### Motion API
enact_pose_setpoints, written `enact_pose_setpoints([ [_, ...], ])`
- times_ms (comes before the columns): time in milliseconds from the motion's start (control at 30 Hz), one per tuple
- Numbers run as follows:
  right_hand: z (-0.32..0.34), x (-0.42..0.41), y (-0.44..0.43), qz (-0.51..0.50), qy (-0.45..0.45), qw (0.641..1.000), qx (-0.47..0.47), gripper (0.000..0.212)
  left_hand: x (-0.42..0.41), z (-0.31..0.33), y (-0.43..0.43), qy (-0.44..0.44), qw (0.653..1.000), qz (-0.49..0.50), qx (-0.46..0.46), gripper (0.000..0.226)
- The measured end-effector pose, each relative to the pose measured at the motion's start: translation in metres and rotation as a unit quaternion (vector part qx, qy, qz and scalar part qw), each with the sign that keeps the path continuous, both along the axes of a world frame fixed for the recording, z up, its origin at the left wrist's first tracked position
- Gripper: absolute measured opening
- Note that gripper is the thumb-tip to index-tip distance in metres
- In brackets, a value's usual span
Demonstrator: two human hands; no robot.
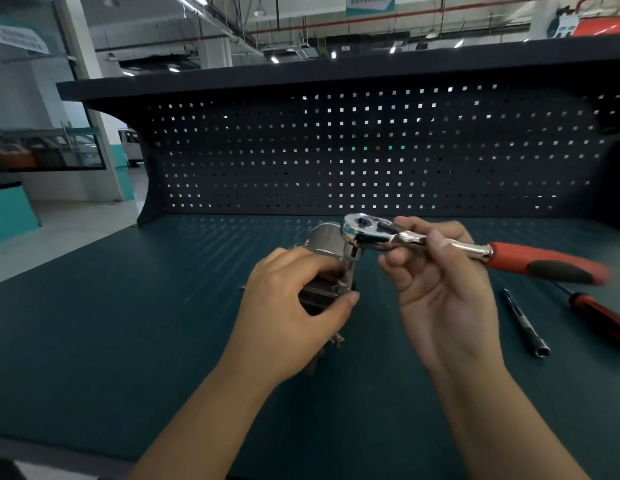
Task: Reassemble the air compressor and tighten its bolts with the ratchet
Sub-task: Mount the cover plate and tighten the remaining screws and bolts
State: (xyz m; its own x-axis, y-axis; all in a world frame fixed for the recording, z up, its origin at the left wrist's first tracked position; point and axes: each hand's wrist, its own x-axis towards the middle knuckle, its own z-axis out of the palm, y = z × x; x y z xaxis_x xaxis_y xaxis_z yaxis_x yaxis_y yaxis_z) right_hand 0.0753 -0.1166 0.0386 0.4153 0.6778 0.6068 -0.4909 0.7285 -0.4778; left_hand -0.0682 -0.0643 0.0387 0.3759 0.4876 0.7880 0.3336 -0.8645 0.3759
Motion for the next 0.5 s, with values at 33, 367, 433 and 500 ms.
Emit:
enact_pose_setpoints([
  [33, -0.001, -0.002, -0.003, -0.025, -0.020, 0.999, 0.011, 0.005, 0.000, 0.001, 0.000, -0.001, 1.000, -0.009, -0.004, 0.024],
  [367, -0.008, -0.021, -0.021, -0.302, -0.135, 0.944, 0.007, 0.011, -0.005, 0.015, -0.004, 0.020, 0.996, -0.035, -0.076, 0.024],
  [433, -0.006, -0.026, -0.027, -0.375, -0.195, 0.906, 0.001, 0.012, -0.007, 0.018, -0.006, 0.031, 0.996, -0.034, -0.077, 0.025],
  [500, -0.004, -0.031, -0.032, -0.449, -0.253, 0.857, -0.010, 0.011, -0.008, 0.022, -0.006, 0.046, 0.995, -0.031, -0.082, 0.024],
])
